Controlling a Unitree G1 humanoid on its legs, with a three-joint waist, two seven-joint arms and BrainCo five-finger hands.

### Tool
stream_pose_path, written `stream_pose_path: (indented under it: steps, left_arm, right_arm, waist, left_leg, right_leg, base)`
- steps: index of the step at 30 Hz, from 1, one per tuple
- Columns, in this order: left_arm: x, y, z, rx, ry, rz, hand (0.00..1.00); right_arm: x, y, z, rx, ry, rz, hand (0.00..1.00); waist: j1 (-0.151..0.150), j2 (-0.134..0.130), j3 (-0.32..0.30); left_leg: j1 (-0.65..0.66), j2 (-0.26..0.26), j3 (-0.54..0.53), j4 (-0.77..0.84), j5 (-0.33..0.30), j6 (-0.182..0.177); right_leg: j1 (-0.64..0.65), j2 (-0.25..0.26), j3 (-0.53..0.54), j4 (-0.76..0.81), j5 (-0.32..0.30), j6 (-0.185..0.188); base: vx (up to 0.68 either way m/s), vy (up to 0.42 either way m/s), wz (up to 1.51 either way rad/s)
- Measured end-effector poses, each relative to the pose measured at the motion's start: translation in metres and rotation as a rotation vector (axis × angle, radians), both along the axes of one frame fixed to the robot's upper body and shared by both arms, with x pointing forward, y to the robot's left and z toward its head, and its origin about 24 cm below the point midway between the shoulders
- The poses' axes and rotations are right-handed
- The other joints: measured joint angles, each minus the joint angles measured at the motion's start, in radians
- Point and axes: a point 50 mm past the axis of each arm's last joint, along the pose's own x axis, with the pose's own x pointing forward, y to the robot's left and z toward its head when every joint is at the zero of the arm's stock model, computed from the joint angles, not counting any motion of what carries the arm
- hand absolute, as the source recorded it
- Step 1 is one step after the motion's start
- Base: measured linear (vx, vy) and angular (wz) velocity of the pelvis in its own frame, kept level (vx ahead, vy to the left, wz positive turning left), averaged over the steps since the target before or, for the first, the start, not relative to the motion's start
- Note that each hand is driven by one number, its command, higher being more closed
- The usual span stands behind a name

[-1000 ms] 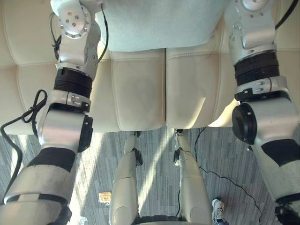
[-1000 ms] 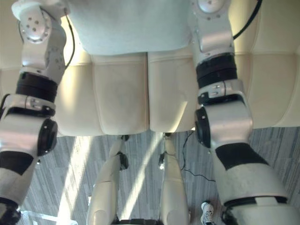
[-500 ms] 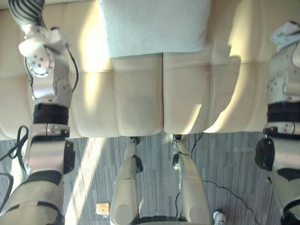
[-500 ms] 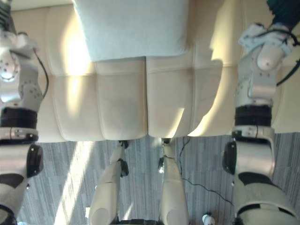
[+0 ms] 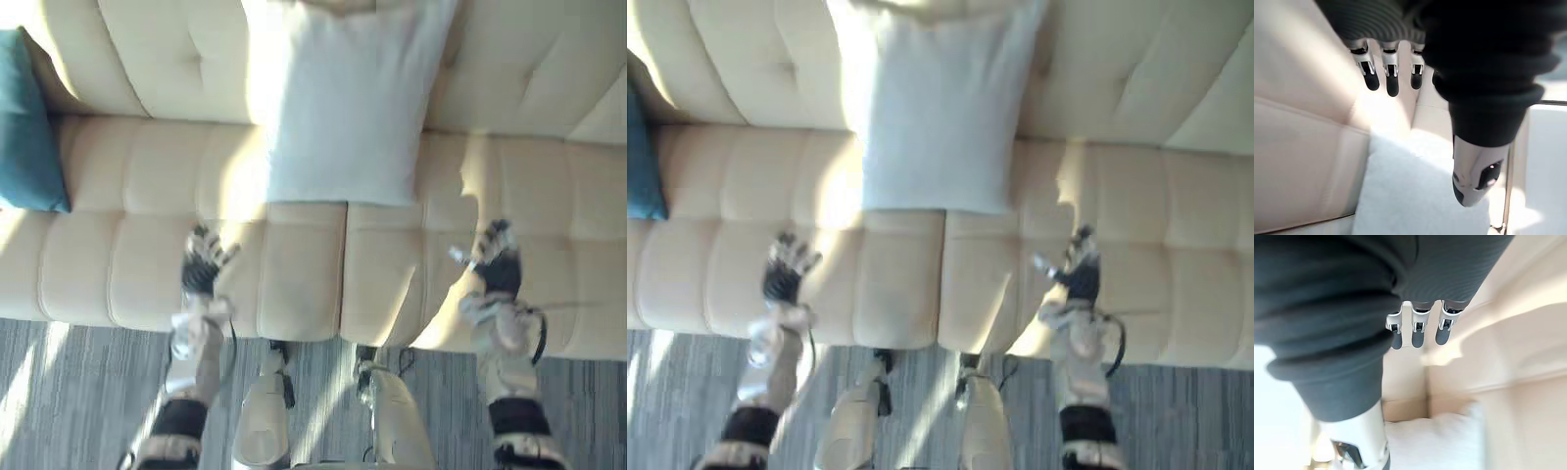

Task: Pick up cushions and gather them together orderly.

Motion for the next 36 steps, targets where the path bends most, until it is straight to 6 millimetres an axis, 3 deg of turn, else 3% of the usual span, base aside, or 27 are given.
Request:
stream_pose_path:
  steps: [2, 5, 6, 9, 11, 15, 21, 24, 25, 26, 27, 29, 31, 32, 33, 34, 36]
  left_arm:
    - [-0.036, -0.001, -0.043, 0.021, 0.220, -0.008, 0.00]
    - [-0.064, 0.000, -0.073, 0.049, 0.395, -0.017, 0.00]
    - [-0.084, 0.001, -0.090, 0.070, 0.511, -0.023, 0.00]
    - [-0.116, 0.006, -0.111, 0.094, 0.692, -0.022, 0.00]
    - [-0.121, 0.007, -0.114, 0.090, 0.722, -0.007, 0.00]
    - [-0.127, 0.013, -0.117, 0.142, 0.765, -0.010, 0.00]
    - [-0.120, 0.013, -0.116, 0.141, 0.758, 0.007, 0.00]
    - [-0.101, 0.008, -0.111, 0.145, 0.712, -0.005, 0.00]
    - [-0.096, 0.005, -0.110, 0.136, 0.696, -0.006, 0.00]
    - [-0.091, 0.000, -0.108, 0.123, 0.677, -0.002, 0.00]
    - [-0.089, 0.000, -0.107, 0.126, 0.667, -0.001, 0.00]
    - [-0.085, 0.001, -0.103, 0.132, 0.643, 0.007, 0.00]
    - [-0.083, 0.003, -0.102, 0.135, 0.633, 0.015, 0.00]
    - [-0.082, -0.001, -0.102, 0.106, 0.634, 0.039, 0.00]
    - [-0.081, -0.004, -0.103, 0.095, 0.635, 0.038, 0.00]
    - [-0.084, -0.011, -0.103, 0.072, 0.632, 0.041, 0.00]
    - [-0.076, -0.007, -0.098, 0.075, 0.596, 0.060, 0.00]
  right_arm:
    - [-0.030, 0.007, -0.041, 0.066, 0.178, -0.018, 0.00]
    - [-0.055, 0.013, -0.071, 0.094, 0.335, -0.020, 0.00]
    - [-0.071, 0.017, -0.088, 0.116, 0.429, -0.018, 0.00]
    - [-0.097, 0.025, -0.112, 0.140, 0.595, 0.002, 0.00]
    - [-0.105, 0.027, -0.117, 0.152, 0.638, -0.002, 0.00]
    - [-0.117, 0.032, -0.126, 0.196, 0.697, -0.025, 0.00]
    - [-0.097, 0.037, -0.121, 0.203, 0.655, -0.010, 0.00]
    - [-0.087, 0.045, -0.118, 0.204, 0.636, 0.007, 0.00]
    - [-0.086, 0.047, -0.118, 0.204, 0.635, 0.009, 0.00]
    - [-0.082, 0.052, -0.116, 0.208, 0.622, 0.022, 0.00]
    - [-0.084, 0.056, -0.117, 0.215, 0.623, 0.027, 0.00]
    - [-0.087, 0.059, -0.118, 0.222, 0.633, 0.032, 0.00]
    - [-0.085, 0.059, -0.117, 0.220, 0.630, 0.032, 0.00]
    - [-0.073, 0.056, -0.112, 0.207, 0.598, 0.033, 0.00]
    - [-0.073, 0.055, -0.112, 0.202, 0.597, 0.031, 0.00]
    - [-0.073, 0.049, -0.111, 0.184, 0.595, 0.014, 0.00]
    - [-0.071, 0.053, -0.110, 0.191, 0.595, 0.011, 0.00]
  waist:
    - [0.000, 0.001, -0.058]
    - [0.000, 0.003, -0.098]
    - [0.000, 0.000, -0.116]
    - [-0.001, -0.008, -0.125]
    - [-0.001, -0.010, -0.129]
    - [-0.004, -0.008, -0.145]
    - [0.013, -0.021, -0.139]
    - [0.015, -0.035, -0.111]
    - [0.022, -0.022, -0.104]
    - [0.022, -0.015, -0.094]
    - [0.021, -0.020, -0.095]
    - [0.026, -0.050, -0.106]
    - [0.030, -0.075, -0.119]
    - [0.042, -0.044, -0.108]
    - [0.047, -0.036, -0.109]
    - [0.072, -0.023, -0.119]
    - [0.086, -0.057, -0.112]
  left_leg:
    - [0.055, 0.000, -0.002, -0.007, -0.015, 0.000]
    - [0.106, -0.001, -0.002, -0.043, -0.022, 0.000]
    - [0.137, -0.006, -0.002, -0.066, -0.024, 0.000]
    - [0.189, -0.020, 0.002, -0.088, -0.024, 0.001]
    - [0.199, -0.027, 0.001, -0.088, -0.025, 0.004]
    - [0.243, -0.046, 0.007, -0.089, -0.037, 0.012]
    - [0.226, -0.042, 0.070, -0.082, -0.042, 0.017]
    - [0.160, -0.013, 0.092, 0.031, -0.092, 0.039]
    - [0.134, 0.020, 0.093, 0.060, -0.111, 0.061]
    - [0.115, 0.035, 0.088, 0.085, -0.114, 0.065]
    - [0.102, 0.039, 0.082, 0.102, -0.114, 0.065]
    - [0.066, 0.031, 0.055, 0.159, -0.114, 0.066]
    - [0.024, 0.026, 0.051, 0.208, -0.108, 0.058]
    - [-0.008, 0.047, 0.058, 0.234, -0.100, 0.049]
    - [-0.013, 0.057, 0.058, 0.227, -0.097, 0.053]
    - [-0.021, 0.073, 0.072, 0.209, -0.061, 0.037]
    - [-0.058, 0.055, 0.086, 0.238, -0.048, 0.033]
  right_leg:
    - [0.072, 0.008, -0.001, -0.051, 0.004, 0.007]
    - [0.129, 0.014, -0.004, -0.112, 0.016, 0.023]
    - [0.165, 0.015, -0.004, -0.145, 0.025, 0.028]
    - [0.226, 0.011, -0.003, -0.195, 0.044, 0.038]
    - [0.246, 0.006, -0.002, -0.208, 0.052, 0.036]
    - [0.297, -0.008, 0.011, -0.231, 0.063, 0.047]
    - [0.245, -0.007, 0.068, -0.213, 0.101, 0.060]
    - [0.178, -0.005, 0.050, -0.130, 0.133, 0.062]
    - [0.167, 0.002, 0.047, -0.112, 0.141, 0.059]
    - [0.121, -0.011, 0.003, 0.081, 0.061, 0.025]
    - [0.100, -0.033, -0.014, 0.239, 0.003, 0.022]
    - [0.118, -0.088, -0.017, 0.458, -0.025, 0.046]
    - [0.139, -0.111, -0.002, 0.486, -0.030, 0.066]
    - [0.123, -0.075, -0.013, 0.452, -0.037, 0.083]
    - [0.134, -0.059, -0.012, 0.425, -0.052, 0.097]
    - [0.177, -0.053, -0.006, 0.400, -0.128, 0.118]
    - [0.208, -0.067, -0.024, 0.318, -0.229, 0.097]
  base:
    - [0.07, 0.011, -0.05]
    - [0.06, 0.041, -0.02]
    - [0.06, 0.043, -0.01]
    - [0.07, 0.050, -0.02]
    - [0.07, 0.037, 0.04]
    - [0.09, 0.038, -0.03]
    - [-0.01, 0.018, -0.29]
    - [-0.12, 0.024, -0.20]
    - [-0.17, 0.022, -0.10]
    - [-0.12, 0.007, 0.01]
    - [-0.10, -0.040, 0.19]
    - [-0.05, -0.105, 0.31]
    - [-0.10, -0.125, 0.11]
    - [-0.16, -0.090, -0.08]
    - [-0.20, -0.128, -0.10]
    - [-0.11, -0.121, -0.03]
    - [-0.16, -0.251, -0.09]
